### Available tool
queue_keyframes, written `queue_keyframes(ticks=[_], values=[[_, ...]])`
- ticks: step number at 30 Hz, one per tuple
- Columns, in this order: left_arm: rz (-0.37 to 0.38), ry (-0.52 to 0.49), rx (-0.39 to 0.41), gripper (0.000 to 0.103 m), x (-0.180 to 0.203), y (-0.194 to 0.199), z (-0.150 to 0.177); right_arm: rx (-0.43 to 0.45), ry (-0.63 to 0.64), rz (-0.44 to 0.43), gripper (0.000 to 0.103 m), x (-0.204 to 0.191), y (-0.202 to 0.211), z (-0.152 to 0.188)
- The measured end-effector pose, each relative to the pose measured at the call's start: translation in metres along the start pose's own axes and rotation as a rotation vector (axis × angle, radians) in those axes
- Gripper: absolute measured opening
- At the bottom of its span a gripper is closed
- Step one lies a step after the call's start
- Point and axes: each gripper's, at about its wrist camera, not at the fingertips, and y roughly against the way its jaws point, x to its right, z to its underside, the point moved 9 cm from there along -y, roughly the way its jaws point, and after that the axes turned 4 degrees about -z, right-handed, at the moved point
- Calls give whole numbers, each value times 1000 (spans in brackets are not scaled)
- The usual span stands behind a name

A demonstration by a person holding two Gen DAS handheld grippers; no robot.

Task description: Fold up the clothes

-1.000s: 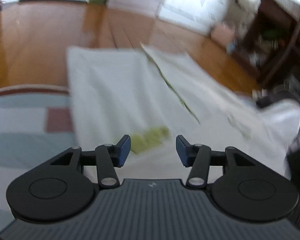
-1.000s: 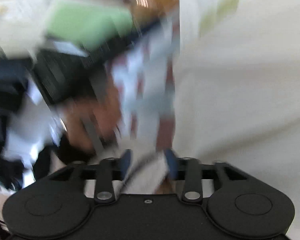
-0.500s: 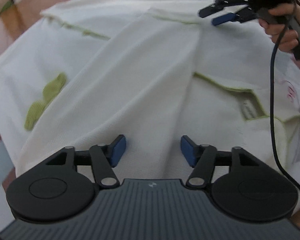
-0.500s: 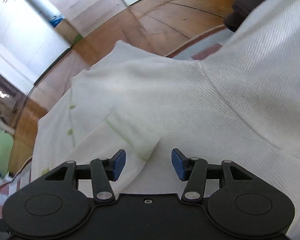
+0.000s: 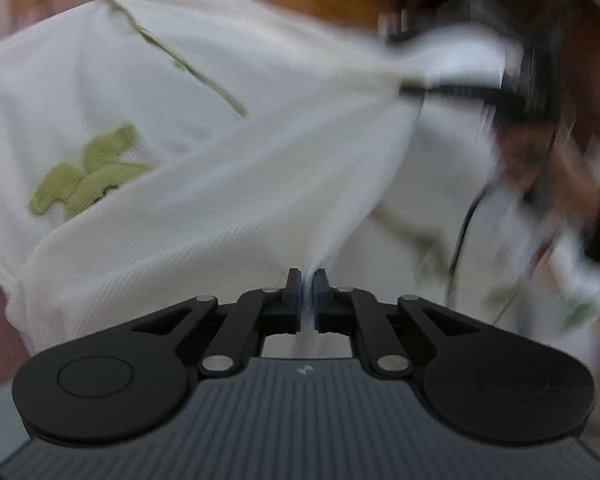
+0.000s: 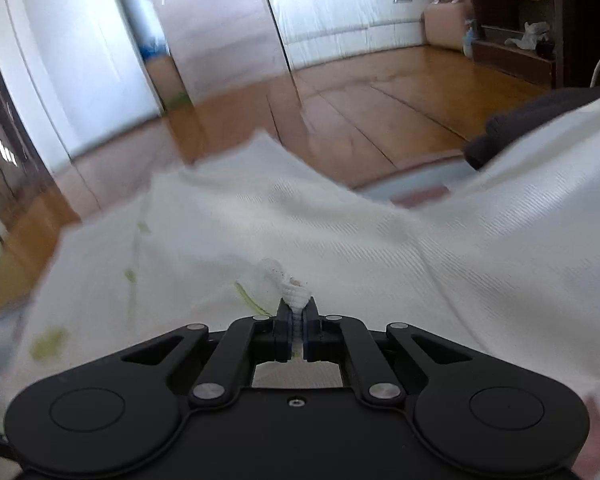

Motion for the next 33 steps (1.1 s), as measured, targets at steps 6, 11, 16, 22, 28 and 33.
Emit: queue_keyframes(ticks=[6, 11, 16, 22, 28, 33], values=[[34, -32, -26, 45, 22, -9, -1, -29, -262, -33, 25, 38, 10, 17], [-290, 283, -7, 45, -8, -5, -5, 15, -237, 11, 41, 58, 38, 3], [-338, 497, 37, 45, 11, 8, -17, 92, -270, -4, 48, 81, 76, -9], [-415, 271, 137, 55, 58, 22, -77, 205, -160, 129, 62, 130, 146, -52], [-316, 203, 216, 55, 104, 7, -128, 234, -252, 204, 62, 181, 139, -68], [-327, 164, 226, 55, 119, -4, -141, 258, -328, 267, 65, 224, 133, -80]])
